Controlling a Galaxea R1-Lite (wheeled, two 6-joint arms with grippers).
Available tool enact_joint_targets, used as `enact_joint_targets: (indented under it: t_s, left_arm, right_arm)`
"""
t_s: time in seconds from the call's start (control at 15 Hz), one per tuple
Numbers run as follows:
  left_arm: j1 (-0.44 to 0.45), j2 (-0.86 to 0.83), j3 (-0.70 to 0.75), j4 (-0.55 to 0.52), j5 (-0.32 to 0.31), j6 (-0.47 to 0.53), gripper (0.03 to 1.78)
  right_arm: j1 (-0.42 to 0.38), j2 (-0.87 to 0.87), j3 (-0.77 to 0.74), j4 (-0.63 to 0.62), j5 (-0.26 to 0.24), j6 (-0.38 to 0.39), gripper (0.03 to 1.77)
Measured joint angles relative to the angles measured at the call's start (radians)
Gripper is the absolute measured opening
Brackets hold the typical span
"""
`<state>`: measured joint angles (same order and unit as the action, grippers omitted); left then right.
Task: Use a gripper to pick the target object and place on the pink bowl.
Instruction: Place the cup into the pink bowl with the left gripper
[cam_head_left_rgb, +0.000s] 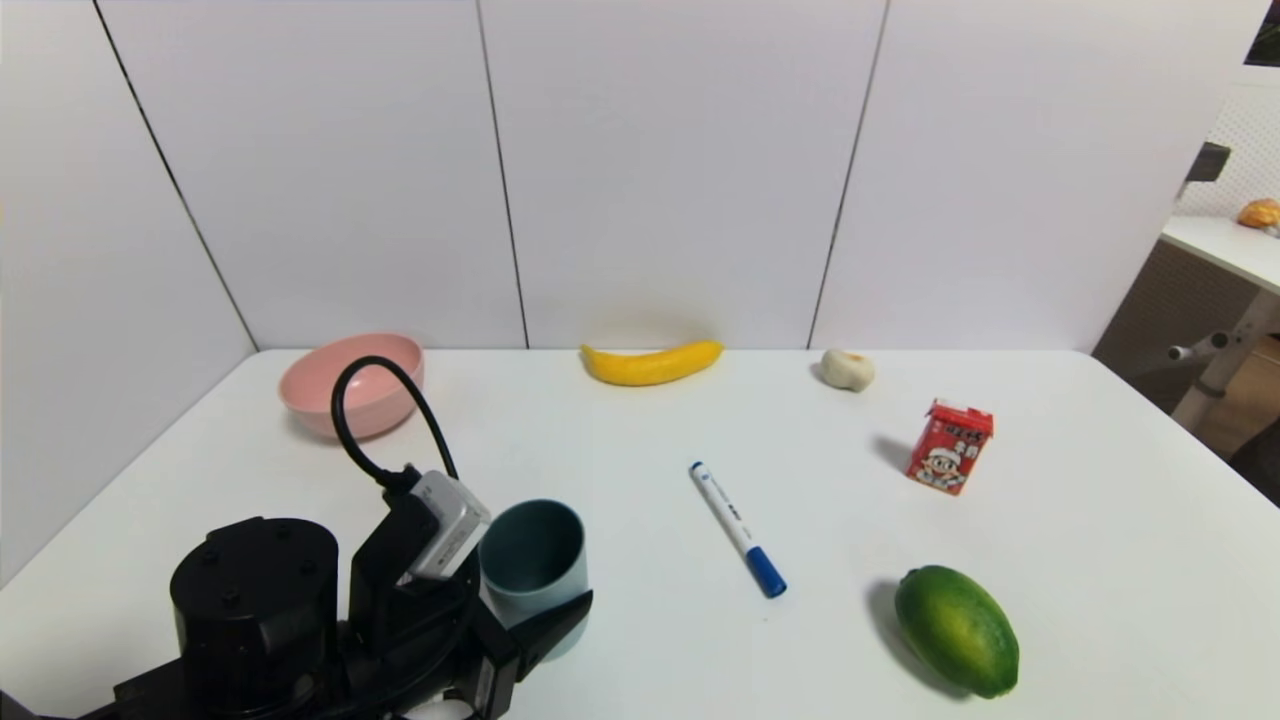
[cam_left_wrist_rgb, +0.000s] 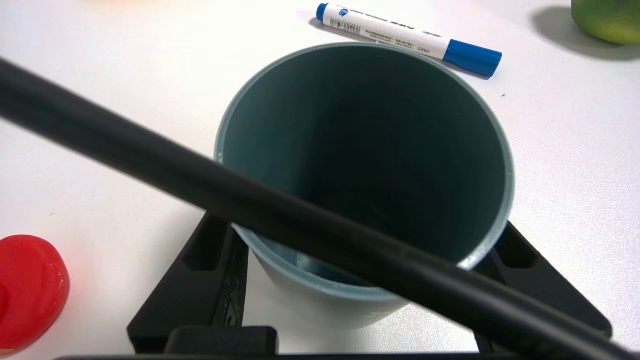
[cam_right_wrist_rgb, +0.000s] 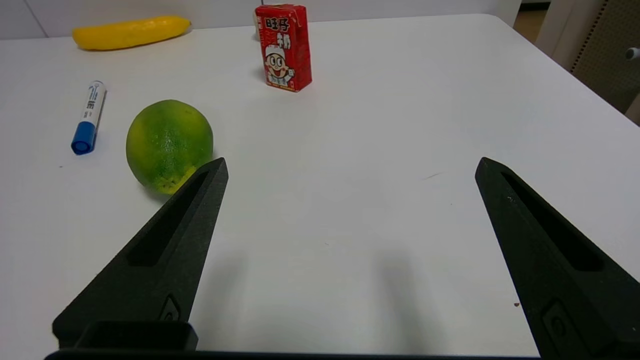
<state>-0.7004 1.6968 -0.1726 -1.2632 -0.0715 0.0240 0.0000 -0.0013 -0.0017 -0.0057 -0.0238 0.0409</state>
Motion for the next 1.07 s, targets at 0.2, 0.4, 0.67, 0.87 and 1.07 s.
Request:
enact_joint_targets:
  t_s: [0.2,0.4,0.67,0.87,1.07]
  left_arm:
    - [0.002,-0.014,-0.035,0.013,0.005,0.006,1.15]
    - [0.067,-0.069,-0.165,0.04,0.036,0.026,1.15]
    - [0.277,-0.159,-0.41,0.3,0.046,0.035,1.15]
    - [0.465,-0.18,-0.597,0.556,0.047,0.034,1.15]
    - [0.61,-0.11,-0.715,0.689,0.05,0.036,1.14]
  right_arm:
    - [0.0,0.0,0.0,0.0,0.0,0.0,1.71]
    - [0.0,0.0,0.0,0.0,0.0,0.0,1.71]
    - [0.0,0.0,0.0,0.0,0.0,0.0,1.71]
    - [0.0,0.0,0.0,0.0,-0.001,0.0,1.71]
    - [0.0,0.0,0.0,0.0,0.0,0.0,1.71]
